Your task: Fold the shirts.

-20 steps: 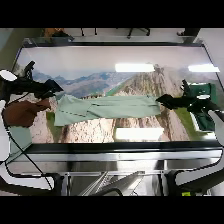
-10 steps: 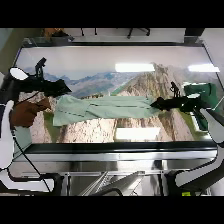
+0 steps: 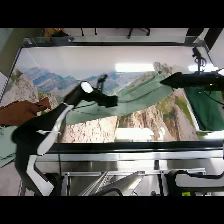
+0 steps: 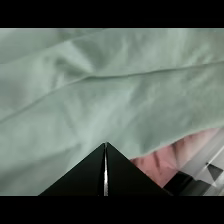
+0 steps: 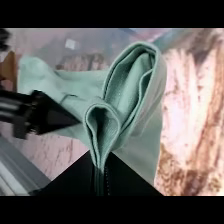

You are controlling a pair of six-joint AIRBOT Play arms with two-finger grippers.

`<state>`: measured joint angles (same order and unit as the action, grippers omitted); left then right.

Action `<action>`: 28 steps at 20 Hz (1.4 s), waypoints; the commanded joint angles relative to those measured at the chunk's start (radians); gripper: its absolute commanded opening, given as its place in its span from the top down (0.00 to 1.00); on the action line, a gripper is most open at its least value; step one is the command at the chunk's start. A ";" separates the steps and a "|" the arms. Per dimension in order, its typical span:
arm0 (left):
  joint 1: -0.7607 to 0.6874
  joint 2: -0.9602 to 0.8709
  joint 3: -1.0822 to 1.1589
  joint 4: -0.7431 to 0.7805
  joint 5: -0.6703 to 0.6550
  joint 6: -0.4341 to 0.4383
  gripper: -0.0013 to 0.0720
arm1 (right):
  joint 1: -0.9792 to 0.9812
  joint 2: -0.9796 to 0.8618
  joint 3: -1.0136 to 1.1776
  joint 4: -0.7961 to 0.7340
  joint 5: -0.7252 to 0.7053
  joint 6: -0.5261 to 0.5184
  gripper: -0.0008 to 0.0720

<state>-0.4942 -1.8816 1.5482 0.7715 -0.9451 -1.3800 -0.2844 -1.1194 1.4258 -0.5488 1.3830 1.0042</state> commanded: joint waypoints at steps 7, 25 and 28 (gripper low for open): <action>-0.243 -0.358 0.491 -0.111 -0.008 -0.095 0.96 | -0.003 0.134 0.041 -0.011 0.123 0.082 0.96; 0.563 0.511 0.269 -0.075 -0.515 0.032 0.96 | 0.816 -0.269 0.041 0.056 -0.552 0.004 0.93; 0.639 0.624 0.177 -0.075 -0.487 0.076 0.96 | 0.960 -0.417 0.045 0.219 -0.855 -0.251 0.40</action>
<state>0.0589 -1.3682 1.8004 0.6949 -1.4540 -1.3441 0.5316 -1.4059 1.4662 -0.4545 0.8227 0.9569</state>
